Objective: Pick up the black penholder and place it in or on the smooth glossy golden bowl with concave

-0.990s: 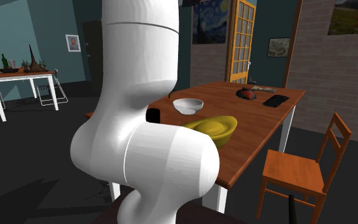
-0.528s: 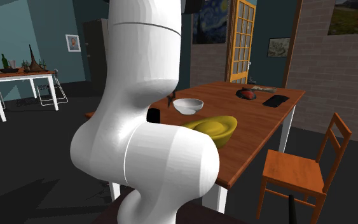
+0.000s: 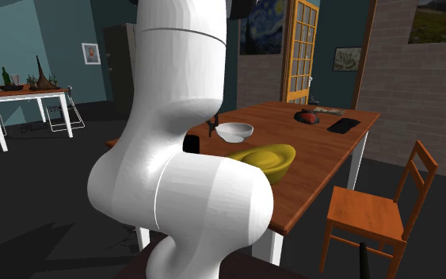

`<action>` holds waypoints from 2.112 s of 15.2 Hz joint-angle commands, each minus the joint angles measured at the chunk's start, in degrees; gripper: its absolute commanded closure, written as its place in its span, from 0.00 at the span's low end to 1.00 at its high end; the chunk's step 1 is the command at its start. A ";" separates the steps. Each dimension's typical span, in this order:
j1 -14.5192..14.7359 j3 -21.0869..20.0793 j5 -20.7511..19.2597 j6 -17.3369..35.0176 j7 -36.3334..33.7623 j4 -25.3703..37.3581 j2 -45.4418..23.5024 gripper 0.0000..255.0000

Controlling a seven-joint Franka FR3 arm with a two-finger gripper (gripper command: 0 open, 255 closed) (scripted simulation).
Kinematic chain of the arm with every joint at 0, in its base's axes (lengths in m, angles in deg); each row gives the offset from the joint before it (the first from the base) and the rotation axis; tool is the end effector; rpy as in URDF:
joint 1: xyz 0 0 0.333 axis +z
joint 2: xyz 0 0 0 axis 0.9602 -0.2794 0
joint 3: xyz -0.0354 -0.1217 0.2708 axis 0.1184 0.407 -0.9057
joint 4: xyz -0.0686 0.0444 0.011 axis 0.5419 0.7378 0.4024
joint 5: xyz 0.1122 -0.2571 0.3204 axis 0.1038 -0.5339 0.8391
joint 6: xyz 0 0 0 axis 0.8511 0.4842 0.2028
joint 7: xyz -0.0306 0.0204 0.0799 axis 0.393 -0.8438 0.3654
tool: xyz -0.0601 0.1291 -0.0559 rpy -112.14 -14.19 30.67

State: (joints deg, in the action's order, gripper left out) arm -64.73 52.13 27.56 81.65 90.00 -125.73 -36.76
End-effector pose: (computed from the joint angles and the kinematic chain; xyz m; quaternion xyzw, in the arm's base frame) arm 0.5420 0.2961 0.3055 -0.9642 -0.2596 0.0348 0.0403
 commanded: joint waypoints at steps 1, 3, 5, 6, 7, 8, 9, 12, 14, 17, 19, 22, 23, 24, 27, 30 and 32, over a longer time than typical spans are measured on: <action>0.00 0.00 0.00 0.00 0.00 0.00 0.00 0.00; 0.00 0.00 0.00 0.00 0.00 0.00 0.00 1.00; 0.00 0.00 0.00 0.00 0.00 0.00 0.01 1.00; 0.00 0.00 0.00 0.00 0.00 0.00 0.00 1.00; 0.01 0.00 0.00 -0.02 -0.01 0.02 0.00 1.00; 0.01 0.00 0.00 -0.02 -0.01 0.01 0.01 1.00; 0.00 0.00 0.00 -0.02 -0.01 0.01 0.01 1.00; -0.03 -0.03 0.10 -0.69 0.02 0.38 0.32 1.00; -0.10 -0.07 0.29 -2.09 0.06 1.22 0.92 1.00; -0.18 -0.12 0.55 -4.22 0.10 2.55 1.75 1.00; -0.22 -0.14 0.70 -5.65 0.11 3.51 2.25 1.00; -0.28 -0.17 0.89 -7.80 0.10 5.05 2.90 1.00; -0.30 -0.18 0.95 -8.53 0.09 5.59 3.10 1.00; -0.31 -0.19 1.00 -9.25 0.08 6.14 3.28 1.00; -0.35 -0.21 1.13 -11.45 0.02 7.88 3.76 1.00; -0.38 -0.22 1.22 -13.66 -0.06 9.75 4.12 1.00; -0.39 -0.23 1.27 -15.15 -0.13 11.08 4.30 1.00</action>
State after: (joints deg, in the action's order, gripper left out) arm -65.11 51.90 28.81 67.34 89.92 -115.45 -32.53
